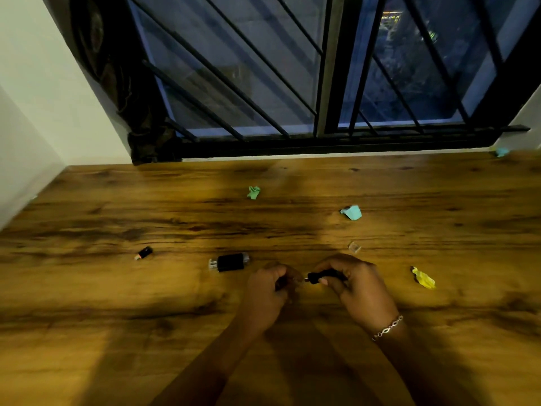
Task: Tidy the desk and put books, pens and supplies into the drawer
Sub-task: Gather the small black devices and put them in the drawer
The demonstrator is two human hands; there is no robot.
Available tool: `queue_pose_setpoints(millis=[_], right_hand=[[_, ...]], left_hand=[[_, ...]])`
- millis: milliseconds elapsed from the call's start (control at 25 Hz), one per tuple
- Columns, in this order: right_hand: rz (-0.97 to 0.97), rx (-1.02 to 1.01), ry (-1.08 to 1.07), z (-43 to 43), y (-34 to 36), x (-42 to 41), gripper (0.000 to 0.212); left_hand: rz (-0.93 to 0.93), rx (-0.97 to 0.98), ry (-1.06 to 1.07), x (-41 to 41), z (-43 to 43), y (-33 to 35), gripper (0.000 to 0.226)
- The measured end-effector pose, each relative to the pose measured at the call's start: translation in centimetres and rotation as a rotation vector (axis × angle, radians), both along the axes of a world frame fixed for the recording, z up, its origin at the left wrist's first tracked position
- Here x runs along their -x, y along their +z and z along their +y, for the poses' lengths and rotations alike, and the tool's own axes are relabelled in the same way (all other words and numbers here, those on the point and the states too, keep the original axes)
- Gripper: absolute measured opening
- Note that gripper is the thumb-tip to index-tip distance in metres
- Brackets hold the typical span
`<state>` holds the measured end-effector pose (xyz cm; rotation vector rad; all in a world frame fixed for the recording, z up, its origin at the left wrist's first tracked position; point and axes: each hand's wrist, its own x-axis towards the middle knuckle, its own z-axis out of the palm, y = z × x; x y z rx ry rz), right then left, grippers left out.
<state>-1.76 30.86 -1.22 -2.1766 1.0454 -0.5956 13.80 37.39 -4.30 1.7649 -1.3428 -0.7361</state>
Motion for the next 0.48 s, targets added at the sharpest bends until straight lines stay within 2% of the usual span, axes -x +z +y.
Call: queue_pose_setpoints(millis=[280,400,480], right_hand=[[0.056,0.121,0.086,0.5,-0.4,-0.5,0.022],[-0.021,0.036,-0.004,0.7,-0.1,-0.5,0.021],[-0.050,0.008,-0.028,0.7,0.3,-0.8,0.034]], left_hand=[[-0.084,0.002,-0.087,0.3,0.2,1.1,0.016],[-0.051,-0.030,-0.060,0.4,0.2,1.3,0.016],[0.011,-0.041,-0.034,0.6,0.3,1.4,0.014]])
